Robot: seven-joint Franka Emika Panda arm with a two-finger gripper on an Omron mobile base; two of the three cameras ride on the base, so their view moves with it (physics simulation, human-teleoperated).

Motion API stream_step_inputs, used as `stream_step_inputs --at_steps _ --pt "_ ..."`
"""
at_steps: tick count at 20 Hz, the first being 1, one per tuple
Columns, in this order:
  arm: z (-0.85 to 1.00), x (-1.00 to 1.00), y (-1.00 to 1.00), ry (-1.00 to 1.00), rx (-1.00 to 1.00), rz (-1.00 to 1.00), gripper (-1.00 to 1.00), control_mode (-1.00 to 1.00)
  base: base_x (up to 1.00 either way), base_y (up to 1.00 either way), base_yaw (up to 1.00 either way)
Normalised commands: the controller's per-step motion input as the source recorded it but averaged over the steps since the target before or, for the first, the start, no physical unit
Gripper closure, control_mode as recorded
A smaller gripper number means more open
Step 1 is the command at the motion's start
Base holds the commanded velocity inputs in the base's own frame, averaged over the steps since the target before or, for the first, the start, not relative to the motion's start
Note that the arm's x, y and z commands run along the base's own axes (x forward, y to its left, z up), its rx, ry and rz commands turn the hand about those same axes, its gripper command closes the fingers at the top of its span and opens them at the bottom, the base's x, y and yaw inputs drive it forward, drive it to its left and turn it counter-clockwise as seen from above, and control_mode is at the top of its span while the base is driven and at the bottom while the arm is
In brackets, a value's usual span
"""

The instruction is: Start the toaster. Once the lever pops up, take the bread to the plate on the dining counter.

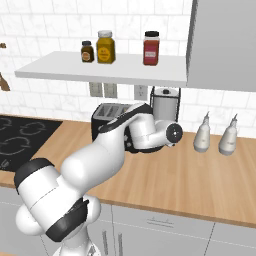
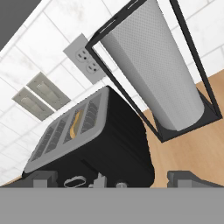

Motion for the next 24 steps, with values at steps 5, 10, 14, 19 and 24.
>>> stream_step_inputs --at_steps 5,10,14,19,24 --pt "0.00 0.00 0.00 0.00 0.00 0.00 -1.00 -1.00 0.00 0.00 0.00" --pt "0.00 0.00 0.00 0.00 0.00 0.00 -1.00 -1.00 0.00 0.00 0.00" --pt "0.00 0.00 0.00 0.00 0.00 0.00 -1.00 -1.00 0.00 0.00 0.00" --pt "0.00 0.00 0.00 0.00 0.00 0.00 -1.00 -1.00 0.00 0.00 0.00" --pt "0.00 0.00 0.00 0.00 0.00 0.00 -1.00 -1.00 0.00 0.00 0.00"
